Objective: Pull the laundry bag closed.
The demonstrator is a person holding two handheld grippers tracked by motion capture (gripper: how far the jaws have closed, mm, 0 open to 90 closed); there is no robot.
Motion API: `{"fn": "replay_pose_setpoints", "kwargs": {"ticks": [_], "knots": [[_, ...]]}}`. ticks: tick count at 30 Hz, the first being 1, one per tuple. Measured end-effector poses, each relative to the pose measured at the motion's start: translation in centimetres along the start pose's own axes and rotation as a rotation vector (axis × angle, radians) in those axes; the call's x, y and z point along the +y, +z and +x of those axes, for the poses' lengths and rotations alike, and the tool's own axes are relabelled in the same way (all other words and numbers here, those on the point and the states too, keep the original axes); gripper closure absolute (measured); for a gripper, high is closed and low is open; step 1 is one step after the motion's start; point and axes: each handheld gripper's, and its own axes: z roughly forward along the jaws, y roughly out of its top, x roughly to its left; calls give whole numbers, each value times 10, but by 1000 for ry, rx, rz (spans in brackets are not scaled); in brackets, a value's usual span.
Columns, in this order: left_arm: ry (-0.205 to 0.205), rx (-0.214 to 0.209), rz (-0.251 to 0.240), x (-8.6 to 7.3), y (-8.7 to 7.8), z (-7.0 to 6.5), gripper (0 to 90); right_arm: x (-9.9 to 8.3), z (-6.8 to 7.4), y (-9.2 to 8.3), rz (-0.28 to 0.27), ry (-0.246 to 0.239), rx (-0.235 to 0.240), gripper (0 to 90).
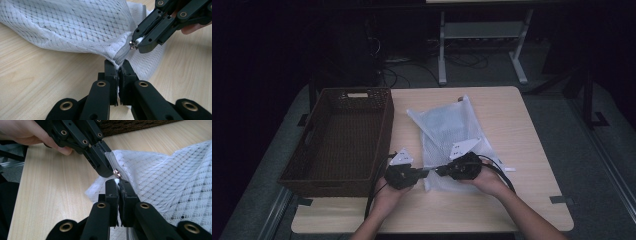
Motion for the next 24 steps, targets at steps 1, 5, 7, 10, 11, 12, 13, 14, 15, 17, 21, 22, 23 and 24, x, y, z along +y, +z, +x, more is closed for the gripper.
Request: {"fn": "replay_pose_setpoints", "kwargs": {"ticks": [1, 5, 7, 10, 11, 12, 13, 14, 15, 17, 21, 22, 23, 24], "knots": [[-4, -1, -1, 0, 0, 0, 872, 0, 0, 0, 4, 3, -5, 864], [-4, 0, -3, -1, -1, 1, 873, -2, -2, -1, 3, 12, -8, 864], [-4, 2, -3, -1, -1, 1, 873, -3, -2, -1, -2, 14, -9, 864], [-6, 2, -3, -1, -1, 1, 873, -3, -1, -1, -5, 15, -12, 864], [-8, 2, -4, -1, -1, 1, 873, -4, -1, -1, -2, 13, -17, 864], [-11, 1, -4, -1, -2, 2, 873, -4, -1, -2, -2, 15, -18, 864], [-12, -2, -4, -1, -2, 2, 873, -5, -1, -2, -5, 19, -20, 864], [-12, 1, -4, -1, -2, 1, 873, -5, -2, -3, -7, 23, -17, 864], [-14, 0, -5, -1, -2, 1, 873, -6, -2, -3, -4, 26, -21, 864], [-15, 3, -4, -1, -1, 1, 873, -7, -3, -3, -8, 28, -21, 864], [-19, 7, -3, -1, -2, 1, 873, -10, -3, -5, -4, 39, -25, 864], [-17, 6, -2, -1, -1, 1, 873, -11, -4, -6, -6, 36, -27, 864], [-15, 6, -1, 0, -1, 0, 873, -12, -4, -6, -7, 38, -27, 864], [-14, 8, 2, 0, -1, 0, 873, -12, -4, -7, -5, 36, -28, 864]]}}
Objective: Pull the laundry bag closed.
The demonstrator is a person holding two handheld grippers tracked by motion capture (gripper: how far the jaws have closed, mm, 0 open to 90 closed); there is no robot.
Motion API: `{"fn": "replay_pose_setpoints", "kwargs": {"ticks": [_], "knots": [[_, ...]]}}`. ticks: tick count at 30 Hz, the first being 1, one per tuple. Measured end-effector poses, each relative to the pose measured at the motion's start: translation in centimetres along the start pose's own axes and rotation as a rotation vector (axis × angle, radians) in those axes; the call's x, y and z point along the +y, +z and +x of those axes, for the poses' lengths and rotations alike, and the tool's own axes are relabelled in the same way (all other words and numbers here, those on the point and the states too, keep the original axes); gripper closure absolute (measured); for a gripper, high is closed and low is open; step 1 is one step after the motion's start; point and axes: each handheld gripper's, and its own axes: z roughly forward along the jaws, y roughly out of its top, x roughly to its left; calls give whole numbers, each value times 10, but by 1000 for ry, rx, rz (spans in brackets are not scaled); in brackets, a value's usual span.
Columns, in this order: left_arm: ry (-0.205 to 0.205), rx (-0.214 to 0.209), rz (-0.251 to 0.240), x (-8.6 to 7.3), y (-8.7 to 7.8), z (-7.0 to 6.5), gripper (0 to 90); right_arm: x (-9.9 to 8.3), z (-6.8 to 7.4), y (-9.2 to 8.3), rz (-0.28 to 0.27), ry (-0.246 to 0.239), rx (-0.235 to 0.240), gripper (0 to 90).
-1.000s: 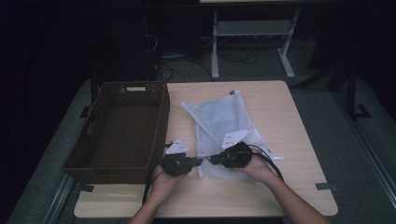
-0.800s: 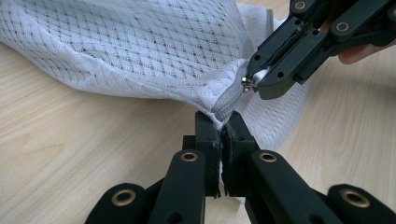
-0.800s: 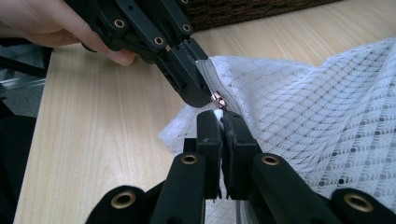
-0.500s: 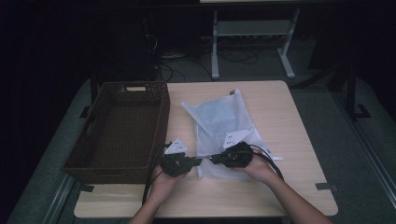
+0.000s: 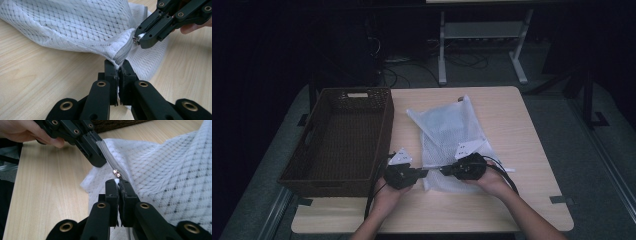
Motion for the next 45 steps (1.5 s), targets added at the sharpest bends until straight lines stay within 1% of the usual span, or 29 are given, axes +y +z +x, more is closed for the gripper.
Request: {"fn": "replay_pose_setpoints", "kwargs": {"ticks": [8, 14, 16, 20, 21, 22, 26, 28, 30, 31, 34, 39, 45], "knots": [[-6, 5, 2, 0, 1, -2, 873, -5, -2, -5, 0, 12, -13, 864], [-17, 8, 1, 0, 0, -3, 873, -5, -1, -7, -2, 9, -24, 864], [-26, 10, -1, -1, -1, -3, 873, -4, 1, -8, 1, 13, -25, 864], [-23, 15, 3, -1, -1, -4, 873, -4, 3, -8, 13, 9, -30, 865], [-25, 14, 1, -1, -2, -4, 873, -5, 3, -9, 13, 18, -30, 864], [-24, 13, 2, -1, -2, -4, 874, -6, 3, -10, 13, 16, -31, 864], [-24, 8, 2, -2, -2, -5, 874, -9, 2, -14, 3, 29, -29, 864], [-24, 6, 1, -2, -2, -5, 873, -10, 3, -14, -5, 27, -35, 864], [-26, 5, 2, -2, -2, -5, 873, -11, 3, -14, -4, 28, -38, 864], [-29, 3, 1, -2, -3, -4, 873, -11, 4, -15, -2, 22, -47, 864], [-28, 2, 0, -1, -3, -4, 873, -12, 3, -18, -16, 30, -43, 864], [-30, 8, 7, -1, -2, -5, 874, -14, 4, -17, -7, 26, -51, 864], [-46, 21, 9, -1, -4, -4, 875, -16, 1, -21, -12, 33, -61, 865]]}}
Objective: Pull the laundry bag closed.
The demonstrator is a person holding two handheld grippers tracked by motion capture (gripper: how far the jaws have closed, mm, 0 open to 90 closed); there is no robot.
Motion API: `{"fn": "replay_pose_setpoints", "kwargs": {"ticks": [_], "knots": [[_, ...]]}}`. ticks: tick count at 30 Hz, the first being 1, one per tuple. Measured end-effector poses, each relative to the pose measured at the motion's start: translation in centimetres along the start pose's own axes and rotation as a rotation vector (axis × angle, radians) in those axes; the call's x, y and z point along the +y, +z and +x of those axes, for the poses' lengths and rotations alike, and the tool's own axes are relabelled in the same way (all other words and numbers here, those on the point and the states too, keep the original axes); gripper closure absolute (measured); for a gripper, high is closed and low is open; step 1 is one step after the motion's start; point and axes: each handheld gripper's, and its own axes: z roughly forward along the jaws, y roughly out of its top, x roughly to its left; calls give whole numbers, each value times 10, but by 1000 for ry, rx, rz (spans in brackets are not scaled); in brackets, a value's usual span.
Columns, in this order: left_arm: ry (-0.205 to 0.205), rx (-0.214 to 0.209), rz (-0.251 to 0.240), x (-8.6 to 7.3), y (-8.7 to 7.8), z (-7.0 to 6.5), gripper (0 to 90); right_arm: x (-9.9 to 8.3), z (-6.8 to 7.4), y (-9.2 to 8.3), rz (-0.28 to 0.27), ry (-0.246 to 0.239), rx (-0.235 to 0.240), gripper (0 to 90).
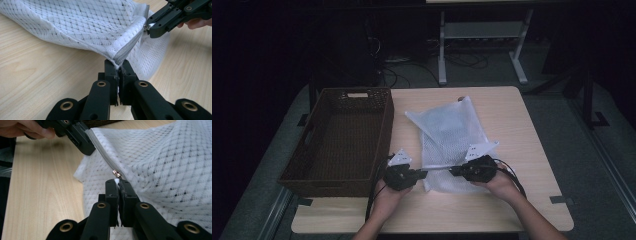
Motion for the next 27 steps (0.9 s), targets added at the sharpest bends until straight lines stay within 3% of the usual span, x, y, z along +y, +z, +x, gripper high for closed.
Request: {"fn": "replay_pose_setpoints", "kwargs": {"ticks": [27], "knots": [[-23, 19, -2, -1, -3, 3, 875, -7, -14, -20, -19, 32, -57, 864]]}}
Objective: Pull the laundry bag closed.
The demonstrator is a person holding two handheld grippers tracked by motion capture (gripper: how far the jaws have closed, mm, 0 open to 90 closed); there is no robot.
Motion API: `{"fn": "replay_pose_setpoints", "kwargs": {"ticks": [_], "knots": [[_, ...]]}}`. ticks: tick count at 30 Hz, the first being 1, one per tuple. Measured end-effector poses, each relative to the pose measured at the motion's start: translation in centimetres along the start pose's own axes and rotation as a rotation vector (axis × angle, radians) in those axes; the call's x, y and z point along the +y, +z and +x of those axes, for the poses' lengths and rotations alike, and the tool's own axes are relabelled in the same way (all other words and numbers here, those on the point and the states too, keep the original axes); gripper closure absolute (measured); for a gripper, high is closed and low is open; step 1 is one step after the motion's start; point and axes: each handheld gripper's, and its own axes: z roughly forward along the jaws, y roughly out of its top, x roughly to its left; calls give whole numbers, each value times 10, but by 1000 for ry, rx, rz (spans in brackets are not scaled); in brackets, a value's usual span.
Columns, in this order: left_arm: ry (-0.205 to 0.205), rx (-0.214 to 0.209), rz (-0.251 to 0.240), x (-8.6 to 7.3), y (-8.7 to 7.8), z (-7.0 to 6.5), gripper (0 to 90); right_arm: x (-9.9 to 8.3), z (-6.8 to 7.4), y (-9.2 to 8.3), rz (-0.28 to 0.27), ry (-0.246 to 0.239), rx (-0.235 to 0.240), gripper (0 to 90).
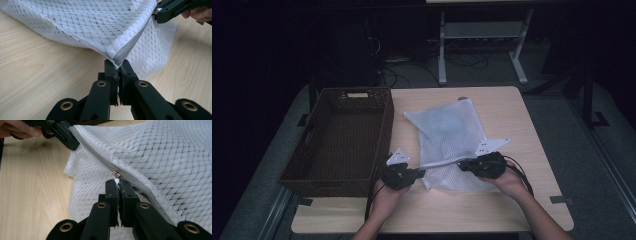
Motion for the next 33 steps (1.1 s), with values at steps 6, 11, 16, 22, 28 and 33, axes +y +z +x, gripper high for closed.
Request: {"fn": "replay_pose_setpoints", "kwargs": {"ticks": [6, 11, 16, 22, 28, 33], "knots": [[-7, 8, 1, 0, -1, 1, 875, -1, -2, -2, 1, 8, -5, 864], [-12, 12, -1, -1, -2, 2, 875, -4, -5, -5, 3, 15, -4, 864], [-9, 16, 0, -1, -2, 2, 875, -9, -7, -7, 0, 19, -5, 864], [-7, 15, 2, -1, -2, 1, 875, -13, -8, -13, -3, 28, -21, 864], [-6, 22, 3, -1, -2, 0, 875, -16, -11, -15, 3, 39, -28, 864], [-7, 22, 3, -1, -2, 1, 875, -18, -13, -17, 5, 43, -37, 864]]}}
